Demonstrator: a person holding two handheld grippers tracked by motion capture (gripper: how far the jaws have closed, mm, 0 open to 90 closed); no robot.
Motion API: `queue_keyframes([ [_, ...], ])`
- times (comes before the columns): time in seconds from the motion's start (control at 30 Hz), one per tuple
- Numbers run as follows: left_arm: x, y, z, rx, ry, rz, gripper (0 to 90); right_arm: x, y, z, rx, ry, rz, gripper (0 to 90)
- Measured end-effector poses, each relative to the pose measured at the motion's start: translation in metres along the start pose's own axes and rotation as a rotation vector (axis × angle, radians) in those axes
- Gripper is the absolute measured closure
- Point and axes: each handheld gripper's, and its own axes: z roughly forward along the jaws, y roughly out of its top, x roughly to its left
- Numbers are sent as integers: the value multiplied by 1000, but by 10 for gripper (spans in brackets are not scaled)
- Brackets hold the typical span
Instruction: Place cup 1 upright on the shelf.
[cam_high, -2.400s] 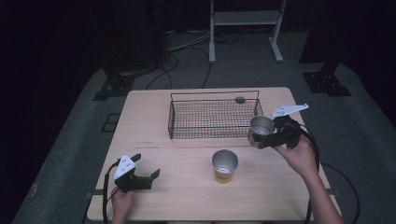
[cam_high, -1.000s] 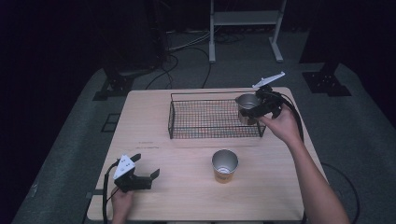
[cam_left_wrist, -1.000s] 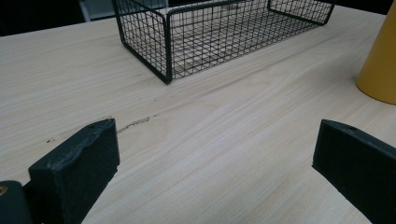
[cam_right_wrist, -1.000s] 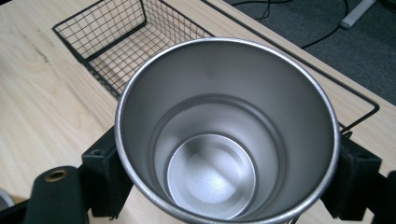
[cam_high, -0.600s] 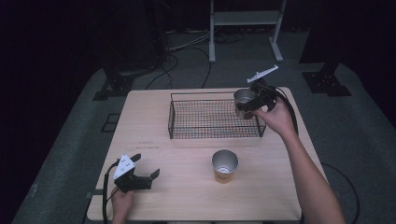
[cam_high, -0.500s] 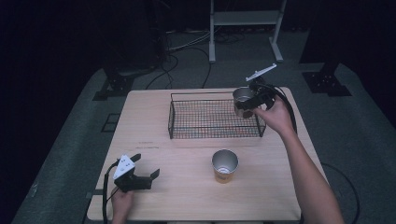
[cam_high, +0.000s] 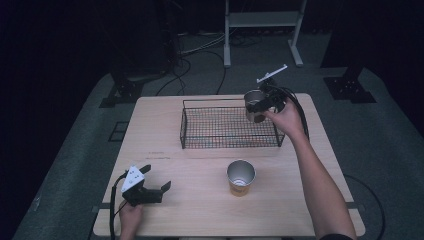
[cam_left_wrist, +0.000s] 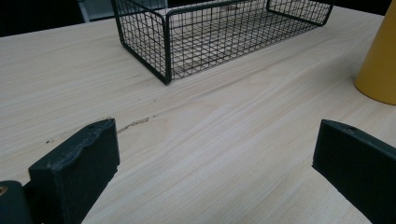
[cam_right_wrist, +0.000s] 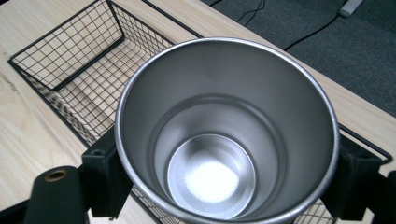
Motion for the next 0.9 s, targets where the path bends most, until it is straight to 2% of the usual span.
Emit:
queue_keyframes([
  [0.2,0,0,0,-2,0,-3,0,-2,0,12,12,-1,9,175],
  [0.5,0,0,0,-7,1,-4,0,-4,-9,37,37,5,48,175],
  [0.8,-1,0,0,-7,1,-2,0,-3,-11,53,66,1,52,175],
  [0.9,-1,0,0,-8,0,-2,0,-2,-13,60,92,-14,51,175],
])
